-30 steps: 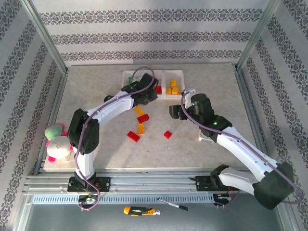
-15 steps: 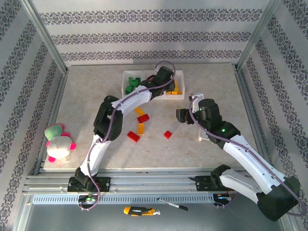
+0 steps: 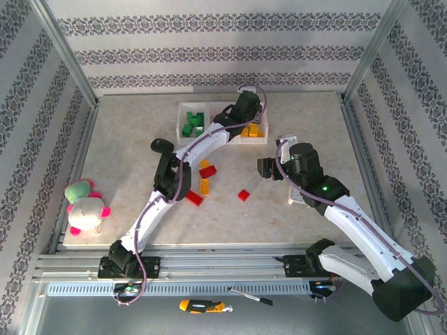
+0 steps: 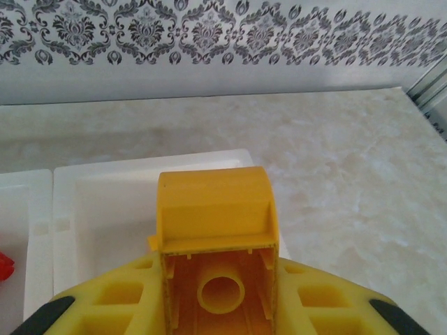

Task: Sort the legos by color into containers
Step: Place the lego in the container, then pick up the lego from the bottom-center of the table.

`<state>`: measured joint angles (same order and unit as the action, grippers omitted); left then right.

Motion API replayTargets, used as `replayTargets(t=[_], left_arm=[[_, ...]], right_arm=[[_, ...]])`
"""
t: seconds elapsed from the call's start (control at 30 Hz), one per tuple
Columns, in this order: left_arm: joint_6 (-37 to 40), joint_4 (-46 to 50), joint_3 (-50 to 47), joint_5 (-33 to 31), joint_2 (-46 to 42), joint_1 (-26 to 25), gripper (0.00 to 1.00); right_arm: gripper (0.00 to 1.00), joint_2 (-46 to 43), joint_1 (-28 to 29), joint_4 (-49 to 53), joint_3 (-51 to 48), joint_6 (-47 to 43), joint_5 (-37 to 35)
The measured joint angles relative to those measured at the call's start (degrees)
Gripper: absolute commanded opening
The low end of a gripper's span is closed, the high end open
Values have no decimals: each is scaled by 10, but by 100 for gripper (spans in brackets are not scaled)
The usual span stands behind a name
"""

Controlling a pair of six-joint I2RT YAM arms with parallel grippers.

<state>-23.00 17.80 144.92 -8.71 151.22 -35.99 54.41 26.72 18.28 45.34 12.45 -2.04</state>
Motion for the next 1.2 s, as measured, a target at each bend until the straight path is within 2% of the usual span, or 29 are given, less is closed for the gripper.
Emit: replayTargets(t=[0.2, 0.43, 0.57, 0.67, 1.0, 1.2], left_arm=[[16, 4, 1, -6, 7, 1, 71], [34, 17, 0, -6, -2, 1, 89], [39, 29, -57, -5, -57, 1, 98], [42, 22, -157, -6, -146, 1, 99], [28, -86, -613, -8, -502, 1, 99], [42, -132, -862, 3, -661, 1, 99]], right_arm=[[80, 0, -3, 0, 0, 0, 0], [80, 2, -3, 0, 0, 1, 11], [81, 19, -3, -2, 0, 1, 25], [81, 42, 2, -7, 0, 5, 36], [83, 143, 67, -8, 0, 12, 43], [83, 205, 102, 5, 13, 7, 54]])
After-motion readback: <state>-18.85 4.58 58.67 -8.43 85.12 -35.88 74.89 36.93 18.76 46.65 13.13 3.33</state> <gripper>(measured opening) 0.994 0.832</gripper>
